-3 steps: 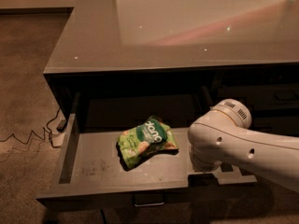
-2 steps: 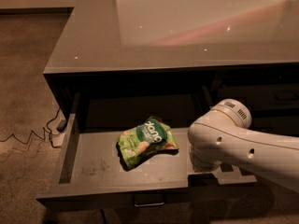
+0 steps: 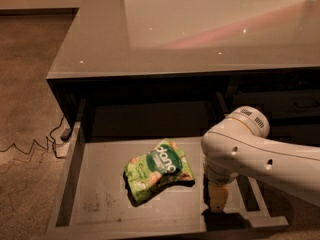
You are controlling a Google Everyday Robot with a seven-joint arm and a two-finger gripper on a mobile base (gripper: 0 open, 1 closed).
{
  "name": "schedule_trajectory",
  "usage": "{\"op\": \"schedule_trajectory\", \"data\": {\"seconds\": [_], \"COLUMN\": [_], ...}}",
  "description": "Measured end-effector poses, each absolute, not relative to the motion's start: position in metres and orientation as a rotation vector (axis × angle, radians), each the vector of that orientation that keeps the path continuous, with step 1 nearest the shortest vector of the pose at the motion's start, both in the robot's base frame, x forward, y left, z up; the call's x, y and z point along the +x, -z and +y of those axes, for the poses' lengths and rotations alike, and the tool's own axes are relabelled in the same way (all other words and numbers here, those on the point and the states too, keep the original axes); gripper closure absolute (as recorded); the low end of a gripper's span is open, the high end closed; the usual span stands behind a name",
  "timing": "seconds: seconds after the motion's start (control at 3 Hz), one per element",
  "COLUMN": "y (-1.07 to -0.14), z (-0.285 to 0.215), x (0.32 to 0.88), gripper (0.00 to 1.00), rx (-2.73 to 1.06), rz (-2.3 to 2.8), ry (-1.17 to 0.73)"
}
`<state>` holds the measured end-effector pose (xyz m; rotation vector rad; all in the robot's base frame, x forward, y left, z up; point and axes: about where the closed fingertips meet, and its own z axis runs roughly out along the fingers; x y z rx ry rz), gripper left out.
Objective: Open top drawer
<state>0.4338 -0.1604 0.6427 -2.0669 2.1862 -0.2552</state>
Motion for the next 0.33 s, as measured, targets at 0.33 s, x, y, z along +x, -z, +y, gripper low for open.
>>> {"op": "schedule_trajectory", "data": {"seconds": [0.33], "y": [-0.6427], "z": [-0.1604], "x": [0.4338], "gripper": [0.00], "rx": [-2.067], "rz": [2.186], "ry": [0.255]}}
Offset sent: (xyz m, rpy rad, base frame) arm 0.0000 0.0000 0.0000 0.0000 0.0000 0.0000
